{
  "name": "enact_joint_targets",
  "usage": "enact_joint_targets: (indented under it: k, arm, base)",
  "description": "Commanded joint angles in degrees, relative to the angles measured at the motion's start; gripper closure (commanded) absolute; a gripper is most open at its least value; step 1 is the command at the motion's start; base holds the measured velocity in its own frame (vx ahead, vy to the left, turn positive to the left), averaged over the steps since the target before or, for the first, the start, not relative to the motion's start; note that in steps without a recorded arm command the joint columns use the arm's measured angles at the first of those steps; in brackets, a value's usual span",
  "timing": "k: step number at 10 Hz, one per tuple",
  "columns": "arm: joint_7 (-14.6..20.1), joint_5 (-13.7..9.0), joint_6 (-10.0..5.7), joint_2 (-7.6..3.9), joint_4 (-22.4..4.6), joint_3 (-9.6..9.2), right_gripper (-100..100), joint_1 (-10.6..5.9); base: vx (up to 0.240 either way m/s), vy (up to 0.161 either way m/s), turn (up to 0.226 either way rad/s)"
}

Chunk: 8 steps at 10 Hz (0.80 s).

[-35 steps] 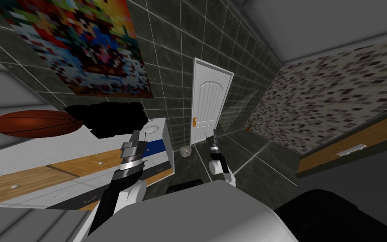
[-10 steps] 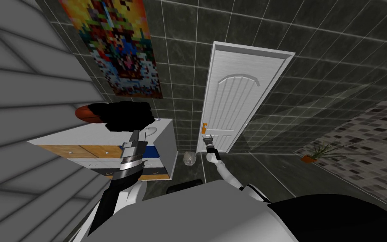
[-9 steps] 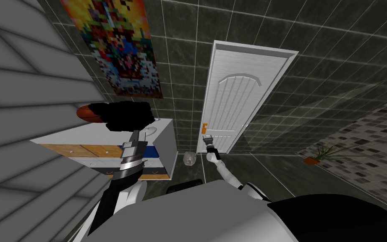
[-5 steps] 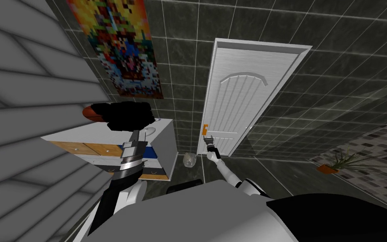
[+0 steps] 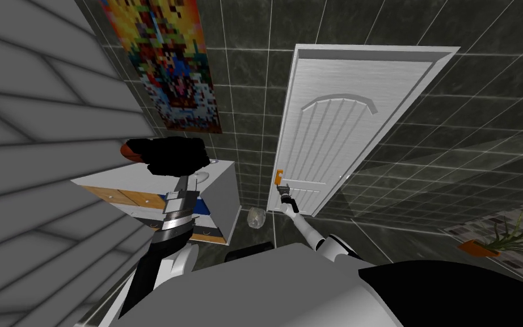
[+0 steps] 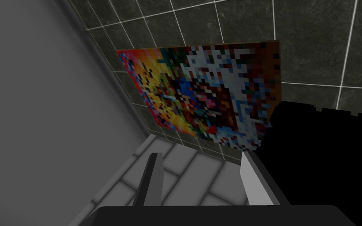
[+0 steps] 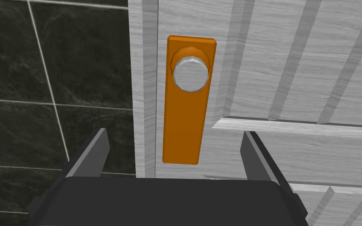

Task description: Pull the door open

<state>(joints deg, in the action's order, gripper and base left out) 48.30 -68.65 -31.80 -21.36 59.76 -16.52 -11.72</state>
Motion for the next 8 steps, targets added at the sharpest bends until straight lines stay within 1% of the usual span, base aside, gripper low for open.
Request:
enact_joint_targets:
  k: [1,2,3,4,5,8]
  arm:
    - [1.3,-1.3,-0.31,-0.34,-1.8,-0.44,-100,-1.09]
    - [2.1,-2.2,-0.43,-0.60,-2.8,-0.65,-100,-1.64]
    - [1.7,-1.5,-0.44,-0.46,-2.4,-0.62,-100,-1.33]
    - [0.7,-2.0,-0.57,-0.05,-1.1,0.94,-100,0.09]
    - [-0.2,-2.3,-0.62,0.25,-0.1,2.01,-100,1.09]
    - [-2.7,-3.1,-0.78,1.20,2.9,5.32,-100,4.20]
  base:
    - [0.045,-0.087,0.093]
    - [0.034,-0.076,0.096]
    - [0.015,-0.035,0.021]
    - [-0.088,-0.037,0.126]
    - [-0.148,-0.070,0.197]
    - [-0.163,-0.102,0.165]
